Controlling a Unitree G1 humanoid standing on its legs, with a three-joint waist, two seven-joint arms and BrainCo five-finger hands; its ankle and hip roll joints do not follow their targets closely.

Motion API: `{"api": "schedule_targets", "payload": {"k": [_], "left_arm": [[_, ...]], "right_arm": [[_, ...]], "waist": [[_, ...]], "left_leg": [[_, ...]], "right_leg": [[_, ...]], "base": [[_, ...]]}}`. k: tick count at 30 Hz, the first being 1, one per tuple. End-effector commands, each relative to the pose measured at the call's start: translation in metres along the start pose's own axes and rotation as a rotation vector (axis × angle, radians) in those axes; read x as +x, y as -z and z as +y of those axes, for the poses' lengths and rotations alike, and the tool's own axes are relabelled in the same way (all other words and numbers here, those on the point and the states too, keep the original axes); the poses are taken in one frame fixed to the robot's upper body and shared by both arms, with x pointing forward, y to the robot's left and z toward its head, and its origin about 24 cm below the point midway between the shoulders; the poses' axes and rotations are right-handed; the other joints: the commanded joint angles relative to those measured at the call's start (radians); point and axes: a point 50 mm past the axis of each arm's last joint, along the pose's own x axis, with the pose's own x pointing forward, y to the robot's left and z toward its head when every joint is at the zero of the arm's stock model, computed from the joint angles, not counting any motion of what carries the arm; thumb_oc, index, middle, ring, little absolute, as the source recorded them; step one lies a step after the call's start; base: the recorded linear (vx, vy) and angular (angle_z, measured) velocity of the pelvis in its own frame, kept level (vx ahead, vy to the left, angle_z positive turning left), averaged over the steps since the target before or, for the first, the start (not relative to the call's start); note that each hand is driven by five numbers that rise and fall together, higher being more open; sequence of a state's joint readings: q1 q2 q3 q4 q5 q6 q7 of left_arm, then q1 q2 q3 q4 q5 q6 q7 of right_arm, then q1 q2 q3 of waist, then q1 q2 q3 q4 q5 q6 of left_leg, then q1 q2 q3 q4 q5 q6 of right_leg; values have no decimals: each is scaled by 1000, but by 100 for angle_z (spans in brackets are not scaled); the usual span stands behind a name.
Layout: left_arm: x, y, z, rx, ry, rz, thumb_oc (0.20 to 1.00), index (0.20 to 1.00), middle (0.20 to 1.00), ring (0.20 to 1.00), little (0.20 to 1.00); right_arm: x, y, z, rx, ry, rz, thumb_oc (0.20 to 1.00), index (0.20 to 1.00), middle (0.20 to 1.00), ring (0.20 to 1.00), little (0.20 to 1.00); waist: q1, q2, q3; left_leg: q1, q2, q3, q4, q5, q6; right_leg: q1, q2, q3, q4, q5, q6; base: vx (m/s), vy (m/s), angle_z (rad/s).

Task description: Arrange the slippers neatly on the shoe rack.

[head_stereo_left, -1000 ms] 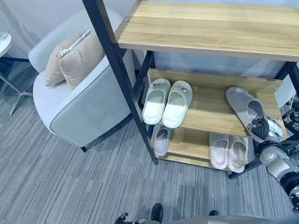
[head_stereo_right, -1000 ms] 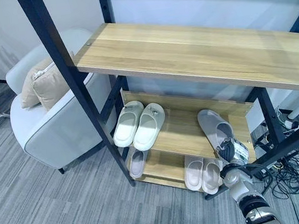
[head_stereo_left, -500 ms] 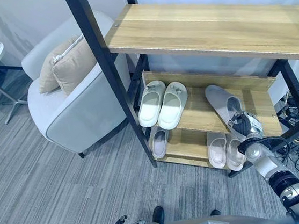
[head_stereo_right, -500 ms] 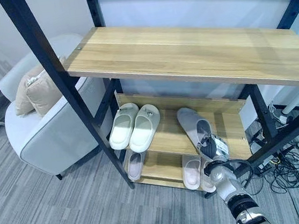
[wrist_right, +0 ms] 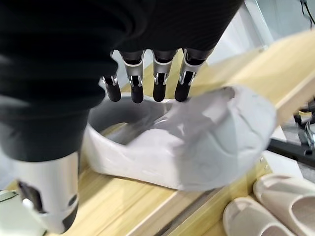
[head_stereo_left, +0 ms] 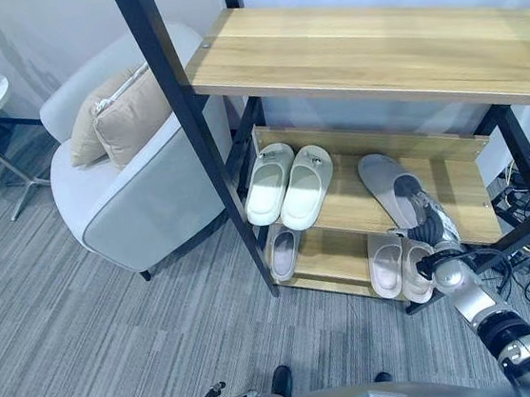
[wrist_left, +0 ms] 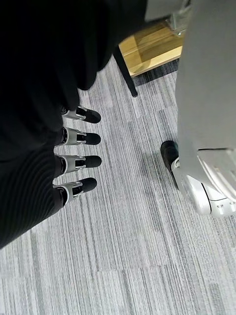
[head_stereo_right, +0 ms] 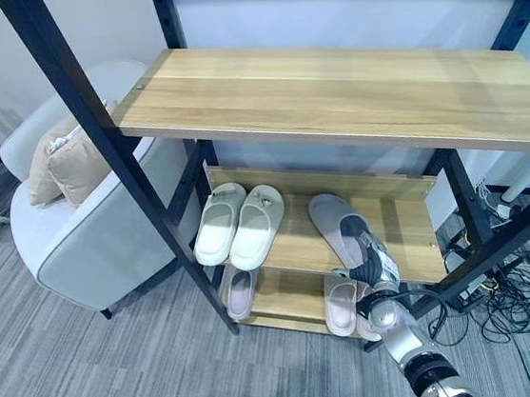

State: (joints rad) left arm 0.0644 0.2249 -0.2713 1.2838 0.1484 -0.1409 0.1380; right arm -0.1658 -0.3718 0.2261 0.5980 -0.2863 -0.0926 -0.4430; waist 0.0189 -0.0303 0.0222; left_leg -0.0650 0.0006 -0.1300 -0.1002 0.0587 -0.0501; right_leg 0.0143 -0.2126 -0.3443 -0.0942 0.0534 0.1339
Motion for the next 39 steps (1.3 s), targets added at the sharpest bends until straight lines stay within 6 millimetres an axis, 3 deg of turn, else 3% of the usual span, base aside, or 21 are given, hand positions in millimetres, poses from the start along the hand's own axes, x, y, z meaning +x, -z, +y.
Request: {"api": "schedule_targets", "payload": {"k": [1,8,20,26,31,32,33,39], "left_arm": [[-4,7,-27,40,66,39,1000,1000,1000,1000,1000],[-6,11,-28,43,61,56,1000,1000,1000,1000,1000],[-8,27,-21,38,41,110,1000,1000,1000,1000,1000],[-6,22,-18,32,28,101,1000,1000,1000,1000,1000],[-5,14,-19,32,30,70,1000,1000,1000,1000,1000],[-4,13,-19,32,31,64,1000,1000,1000,1000,1000],[-4,11,-20,32,32,59,1000,1000,1000,1000,1000],[-2,4,-18,29,19,41,1000,1000,1000,1000,1000]], "right_arm": [[9,-19,-19,91,125,-94,1000,1000,1000,1000,1000],[12,-17,-35,202,265,-58,1000,1000,1000,1000,1000],[23,17,-39,106,242,130,1000,1000,1000,1000,1000],[36,14,-49,137,253,154,1000,1000,1000,1000,1000],[40,7,-45,132,226,146,1000,1000,1000,1000,1000],[40,7,-43,116,214,141,511,511,511,511,511],[38,8,-39,90,195,144,228,228,228,228,228],[20,25,-9,-69,72,191,200,200,200,200,200]], "waist": [[33,-9,30],[33,-6,28],[60,-13,39],[74,-7,60],[76,-2,65],[76,-2,64],[75,-3,64],[64,-8,62]], "left_leg": [[40,-4,128,13,-108,10],[41,-2,133,13,-109,9],[22,-6,128,13,-104,5],[-19,-12,122,13,-88,4],[-38,-18,113,13,-82,5],[-36,-19,112,13,-84,5],[-33,-19,112,13,-85,6],[-9,-17,122,13,-95,7]], "right_leg": [[44,-14,42,7,-41,51],[44,-14,44,7,-43,51],[30,-17,30,7,-42,53],[-3,-25,24,7,-32,56],[-8,-28,19,7,-29,56],[-6,-28,18,7,-29,55],[-4,-28,18,7,-30,55],[11,-26,22,7,-33,54]], "base": [[0,0,0],[4,1,0],[6,-1,0],[0,0,0],[4,13,11],[0,0,0],[0,0,0],[0,0,0]]}}
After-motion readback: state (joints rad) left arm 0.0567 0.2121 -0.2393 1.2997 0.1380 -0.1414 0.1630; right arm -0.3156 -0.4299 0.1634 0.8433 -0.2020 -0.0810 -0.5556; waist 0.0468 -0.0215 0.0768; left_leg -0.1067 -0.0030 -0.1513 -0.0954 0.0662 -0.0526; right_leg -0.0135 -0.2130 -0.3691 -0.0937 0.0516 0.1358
